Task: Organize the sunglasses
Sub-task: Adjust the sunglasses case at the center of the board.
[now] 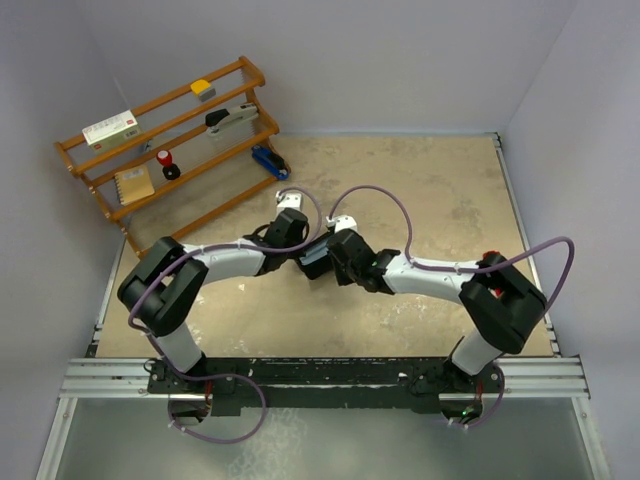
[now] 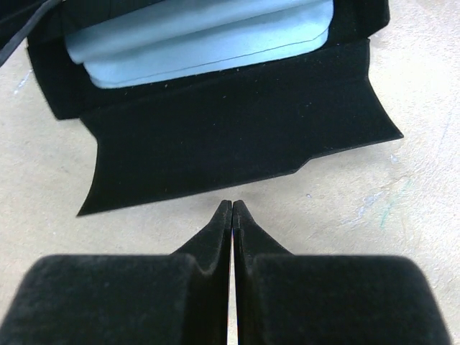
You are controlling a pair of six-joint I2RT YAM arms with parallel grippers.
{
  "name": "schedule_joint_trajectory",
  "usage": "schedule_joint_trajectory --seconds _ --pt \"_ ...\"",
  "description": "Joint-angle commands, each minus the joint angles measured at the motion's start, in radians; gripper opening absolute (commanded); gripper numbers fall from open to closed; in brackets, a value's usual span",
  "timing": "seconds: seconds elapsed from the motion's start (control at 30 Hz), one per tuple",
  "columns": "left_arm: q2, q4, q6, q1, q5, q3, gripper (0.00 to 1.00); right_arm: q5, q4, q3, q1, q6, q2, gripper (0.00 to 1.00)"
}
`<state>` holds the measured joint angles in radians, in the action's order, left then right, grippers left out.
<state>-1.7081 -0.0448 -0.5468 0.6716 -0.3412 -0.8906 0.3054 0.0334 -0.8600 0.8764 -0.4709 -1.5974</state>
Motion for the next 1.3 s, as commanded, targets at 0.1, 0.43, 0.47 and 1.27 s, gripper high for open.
schedule_joint_trajectory --seconds 0.1,0.43,0.47,1.27 --pt "0.081 -0.027 -0.043 0.027 -0.027 0.050 0.00 0.055 0.018 -0.072 -0.033 -0.001 -0.025 0.00" --pt "0.145 -0.020 -0.086 0.100 -0.061 0.094 0.00 0.069 0.025 -0.122 -0.088 0.047 -0.070 0.00" --pt "0.150 -0.019 -0.091 0.105 -0.065 0.096 0.00 0.070 0.029 -0.131 -0.094 0.050 -0.077 0.00" --pt "0.155 -0.042 -0.091 0.114 -0.084 0.137 0.00 -0.016 0.089 -0.224 -0.075 0.026 0.025 0.00"
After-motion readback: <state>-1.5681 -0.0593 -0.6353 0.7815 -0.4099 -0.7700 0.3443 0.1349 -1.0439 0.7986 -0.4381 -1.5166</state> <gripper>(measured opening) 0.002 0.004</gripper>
